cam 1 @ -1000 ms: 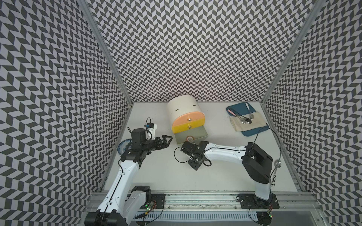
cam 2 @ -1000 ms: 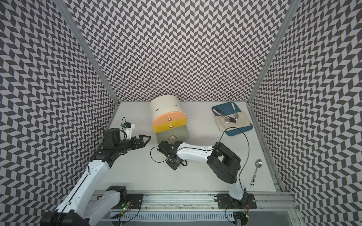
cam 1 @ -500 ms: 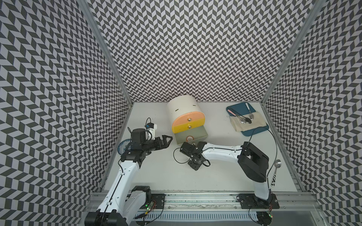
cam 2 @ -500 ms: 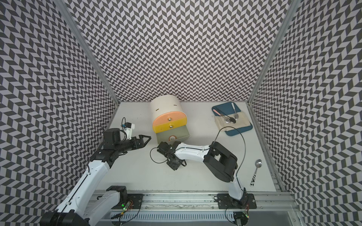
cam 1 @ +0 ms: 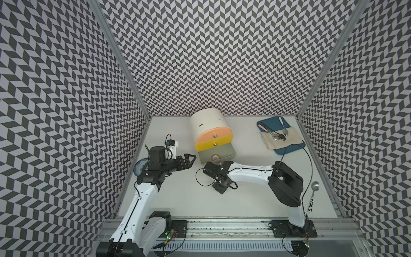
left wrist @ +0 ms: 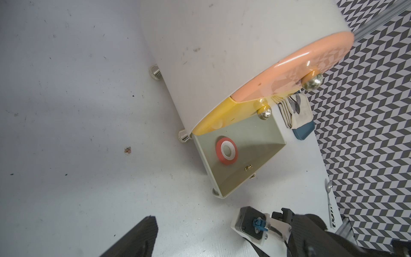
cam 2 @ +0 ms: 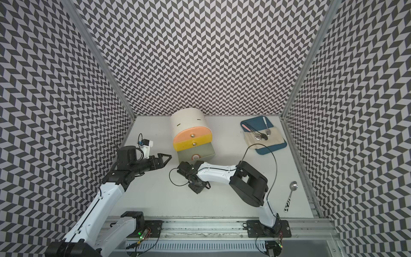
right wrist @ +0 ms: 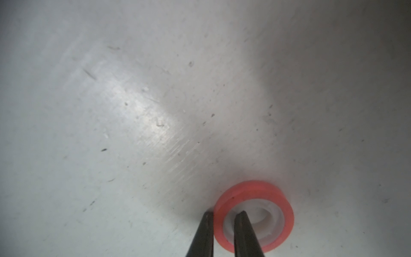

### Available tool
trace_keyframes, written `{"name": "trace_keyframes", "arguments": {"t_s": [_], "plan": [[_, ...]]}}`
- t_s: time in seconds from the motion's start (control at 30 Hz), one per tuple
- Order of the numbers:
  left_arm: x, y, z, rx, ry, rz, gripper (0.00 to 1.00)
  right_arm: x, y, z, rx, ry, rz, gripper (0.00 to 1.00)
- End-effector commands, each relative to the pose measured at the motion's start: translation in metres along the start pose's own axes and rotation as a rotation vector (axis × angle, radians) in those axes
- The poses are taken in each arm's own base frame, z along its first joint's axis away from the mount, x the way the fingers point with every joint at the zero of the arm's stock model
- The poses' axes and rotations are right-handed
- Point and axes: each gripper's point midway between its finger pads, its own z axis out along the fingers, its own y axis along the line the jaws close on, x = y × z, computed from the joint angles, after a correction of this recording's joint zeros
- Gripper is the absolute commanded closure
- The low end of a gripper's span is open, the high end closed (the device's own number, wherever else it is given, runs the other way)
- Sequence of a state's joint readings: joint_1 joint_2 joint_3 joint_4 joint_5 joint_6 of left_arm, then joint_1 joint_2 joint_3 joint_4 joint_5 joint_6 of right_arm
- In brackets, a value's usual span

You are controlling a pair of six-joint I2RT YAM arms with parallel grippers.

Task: Place the transparent tape into the drawer according to color
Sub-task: Pick up the tape at the center of the board.

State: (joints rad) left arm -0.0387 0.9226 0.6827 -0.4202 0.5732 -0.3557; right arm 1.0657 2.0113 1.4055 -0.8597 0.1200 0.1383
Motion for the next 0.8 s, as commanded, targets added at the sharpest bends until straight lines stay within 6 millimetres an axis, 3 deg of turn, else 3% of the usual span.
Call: {"name": "trace_keyframes", "arguments": {"t_s": [0.0, 0.1, 0.3, 0.77], "plan": [[-0.003, -0.004, -0.003, 0.016, -0.017, 0.022, 0.00, 0.013, -0.003, 0.020, 0.035, 0.067, -0.013, 0.95], [-0.003, -0.003, -0.003, 0.014, -0.016, 0.020, 0.00, 0.010, -0.003, 0.018, 0.034, 0.058, -0.010, 1.00], [-0.004, -0.003, -0.003, 0.011, -0.017, 0.022, 0.00, -0.003, -0.006, 0.003, 0.011, -0.001, 0.017, 1.00], [-0.004, -0.003, -0.003, 0.009, -0.017, 0.020, 0.00, -0.030, -0.024, -0.059, -0.054, -0.180, 0.120, 1.00]]}}
